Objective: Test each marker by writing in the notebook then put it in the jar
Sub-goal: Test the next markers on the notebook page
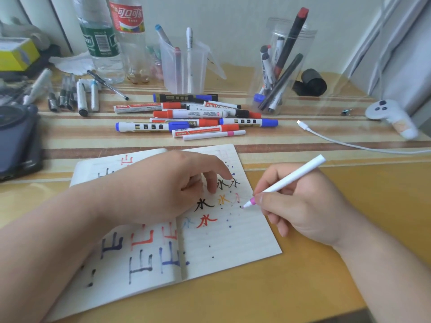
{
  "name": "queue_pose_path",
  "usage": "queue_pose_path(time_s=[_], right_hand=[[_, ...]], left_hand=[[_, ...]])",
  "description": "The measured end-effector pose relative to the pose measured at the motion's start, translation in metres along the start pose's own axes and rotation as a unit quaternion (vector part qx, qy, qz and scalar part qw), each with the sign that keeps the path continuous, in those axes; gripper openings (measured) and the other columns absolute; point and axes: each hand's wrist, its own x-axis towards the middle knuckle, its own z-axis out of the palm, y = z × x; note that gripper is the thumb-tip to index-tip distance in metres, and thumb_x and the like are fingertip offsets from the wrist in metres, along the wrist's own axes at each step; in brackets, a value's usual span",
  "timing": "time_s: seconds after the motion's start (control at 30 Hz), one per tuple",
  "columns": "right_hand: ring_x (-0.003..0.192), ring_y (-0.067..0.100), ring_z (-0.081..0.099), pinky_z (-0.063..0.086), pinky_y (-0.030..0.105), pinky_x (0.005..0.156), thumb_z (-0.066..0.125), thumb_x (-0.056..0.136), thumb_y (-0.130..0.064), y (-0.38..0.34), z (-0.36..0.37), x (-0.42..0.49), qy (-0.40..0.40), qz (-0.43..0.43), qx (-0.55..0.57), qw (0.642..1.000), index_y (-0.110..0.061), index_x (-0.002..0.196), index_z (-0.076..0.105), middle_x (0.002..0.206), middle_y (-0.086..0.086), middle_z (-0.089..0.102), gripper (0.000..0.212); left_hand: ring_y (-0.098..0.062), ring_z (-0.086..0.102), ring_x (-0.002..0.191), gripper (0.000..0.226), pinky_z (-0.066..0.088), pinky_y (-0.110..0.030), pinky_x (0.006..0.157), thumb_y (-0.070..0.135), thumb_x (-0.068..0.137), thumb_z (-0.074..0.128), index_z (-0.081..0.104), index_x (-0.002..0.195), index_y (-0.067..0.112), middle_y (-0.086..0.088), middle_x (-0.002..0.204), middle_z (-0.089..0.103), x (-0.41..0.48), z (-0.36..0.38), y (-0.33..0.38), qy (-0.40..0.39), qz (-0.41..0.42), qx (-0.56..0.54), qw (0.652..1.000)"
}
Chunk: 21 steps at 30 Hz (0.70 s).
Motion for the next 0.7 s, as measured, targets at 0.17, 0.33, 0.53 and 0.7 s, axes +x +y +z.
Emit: queue_pose_path(time_s=[0.17, 0.33, 0.53, 0.7], right_hand=[[0.04, 0.024, 0.053, 0.039, 0.027, 0.041, 0.07, 0.085, 0.001, -0.0021, 0.0021, -0.0009, 0.0, -0.005, -0.025, 1.0, -0.013, 0.068, 0.065, 0.054, 0.011, 0.06, 0.023], [0.04, 0.023, 0.051, 0.039, 0.028, 0.039, 0.071, 0.083, 0.002, -0.0036, 0.0021, -0.0016, -0.003, 0.001, -0.034, 0.999, -0.012, 0.067, 0.064, 0.051, 0.01, 0.057, 0.022], [0.039, 0.02, 0.047, 0.037, 0.025, 0.037, 0.069, 0.068, -0.014, -0.0043, 0.0026, -0.0021, -0.025, 0.006, -0.031, 0.999, -0.009, 0.065, 0.063, 0.05, 0.009, 0.054, 0.008], [0.041, 0.023, 0.045, 0.034, 0.028, 0.037, 0.067, 0.068, -0.012, -0.0038, 0.0015, -0.0022, -0.035, 0.0, -0.028, 0.999, -0.008, 0.065, 0.063, 0.05, 0.013, 0.052, 0.008]], left_hand=[[0.007, 0.057, 0.07, 0.052, 0.039, -0.004, 0.063, -0.004, 0.088, 0.053, 0.065, 0.108, 0.043, 0.025, 0.093, 0.067, -0.0005, 0.0, -0.0008, 0.009, -0.001, 0.002, 1.0], [0.01, 0.058, 0.081, 0.056, 0.04, -0.005, 0.07, -0.003, 0.089, 0.052, 0.064, 0.115, 0.045, 0.027, 0.096, 0.066, -0.0004, -0.0002, -0.0038, 0.002, -0.007, -0.012, 1.0], [0.001, 0.062, 0.083, 0.061, 0.043, -0.01, 0.071, -0.004, 0.091, 0.045, 0.059, 0.115, 0.051, 0.029, 0.099, 0.064, -0.0004, 0.0009, -0.0042, -0.002, -0.02, -0.03, 0.999], [-0.001, 0.063, 0.082, 0.061, 0.044, -0.012, 0.069, -0.003, 0.091, 0.045, 0.057, 0.114, 0.053, 0.028, 0.098, 0.064, 0.0001, 0.0017, -0.0044, -0.002, -0.017, -0.026, 1.0]])
